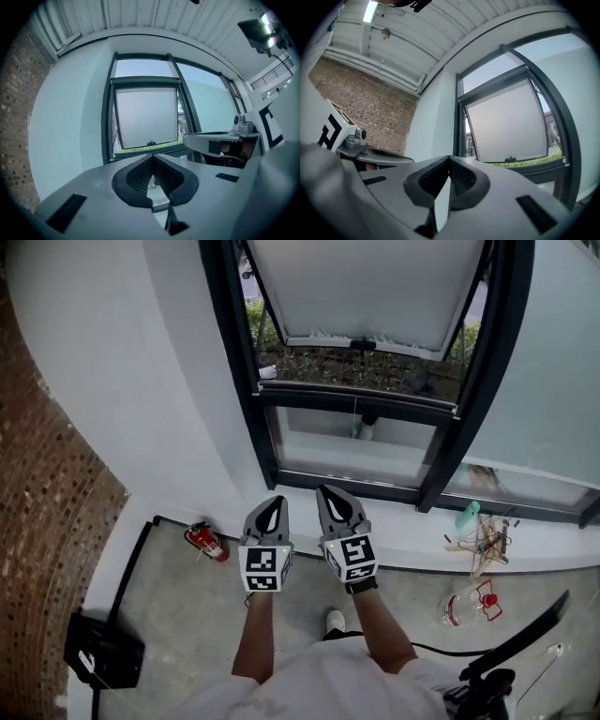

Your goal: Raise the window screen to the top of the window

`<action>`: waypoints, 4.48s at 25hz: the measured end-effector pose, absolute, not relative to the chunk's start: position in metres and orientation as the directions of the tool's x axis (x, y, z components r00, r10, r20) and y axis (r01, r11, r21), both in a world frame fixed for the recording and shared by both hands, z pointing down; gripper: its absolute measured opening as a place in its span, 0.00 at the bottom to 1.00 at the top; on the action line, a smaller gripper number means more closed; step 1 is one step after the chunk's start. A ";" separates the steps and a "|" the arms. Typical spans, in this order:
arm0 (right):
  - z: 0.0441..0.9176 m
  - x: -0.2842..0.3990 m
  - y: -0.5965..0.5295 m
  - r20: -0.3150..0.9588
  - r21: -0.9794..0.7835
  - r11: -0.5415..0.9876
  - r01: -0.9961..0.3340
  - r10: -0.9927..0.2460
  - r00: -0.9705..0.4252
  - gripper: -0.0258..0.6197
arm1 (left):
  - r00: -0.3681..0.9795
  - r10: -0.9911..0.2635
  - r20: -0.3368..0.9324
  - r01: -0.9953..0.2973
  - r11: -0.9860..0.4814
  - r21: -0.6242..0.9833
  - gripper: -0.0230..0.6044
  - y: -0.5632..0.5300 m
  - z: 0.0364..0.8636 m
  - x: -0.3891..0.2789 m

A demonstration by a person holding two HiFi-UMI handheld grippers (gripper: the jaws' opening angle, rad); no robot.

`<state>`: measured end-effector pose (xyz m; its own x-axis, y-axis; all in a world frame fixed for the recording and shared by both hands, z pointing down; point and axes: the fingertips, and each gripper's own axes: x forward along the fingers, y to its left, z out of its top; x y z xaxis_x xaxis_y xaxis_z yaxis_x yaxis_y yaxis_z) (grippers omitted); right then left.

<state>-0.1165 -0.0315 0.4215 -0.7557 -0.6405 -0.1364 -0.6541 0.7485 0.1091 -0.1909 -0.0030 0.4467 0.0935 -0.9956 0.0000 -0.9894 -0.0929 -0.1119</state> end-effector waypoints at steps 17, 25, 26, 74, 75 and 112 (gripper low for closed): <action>0.442 -0.131 -0.288 -0.069 0.094 0.555 -0.827 -0.825 -0.561 0.04 | 0.402 -0.915 -0.047 -0.916 -0.401 -0.018 0.04 -0.291 0.446 -0.197; 0.467 -0.119 -0.347 0.004 0.091 0.429 -0.899 -0.903 -0.430 0.04 | 0.508 -0.861 -0.015 -0.861 -0.508 -0.026 0.04 -0.372 0.454 -0.201; 0.468 -0.113 -0.354 0.002 0.090 0.414 -0.906 -0.910 -0.415 0.04 | 0.522 -0.853 -0.009 -0.853 -0.522 -0.027 0.04 -0.378 0.457 -0.196; 0.648 -0.107 -0.538 0.355 -0.081 0.491 -0.867 -0.799 -0.486 0.16 | 0.237 -0.886 0.399 -0.312 -0.458 -0.833 0.29 -0.519 0.567 -0.143; 0.651 -0.110 -0.538 0.356 -0.086 0.501 -0.861 -0.791 -0.497 0.15 | 0.239 -0.888 0.393 -0.322 -0.454 -0.831 0.28 -0.519 0.566 -0.143; 0.882 -0.055 -0.373 0.690 -0.234 0.456 -0.859 -0.545 -0.477 0.04 | 0.155 -0.905 0.396 -0.190 -0.421 -0.887 0.13 -0.520 0.564 -0.152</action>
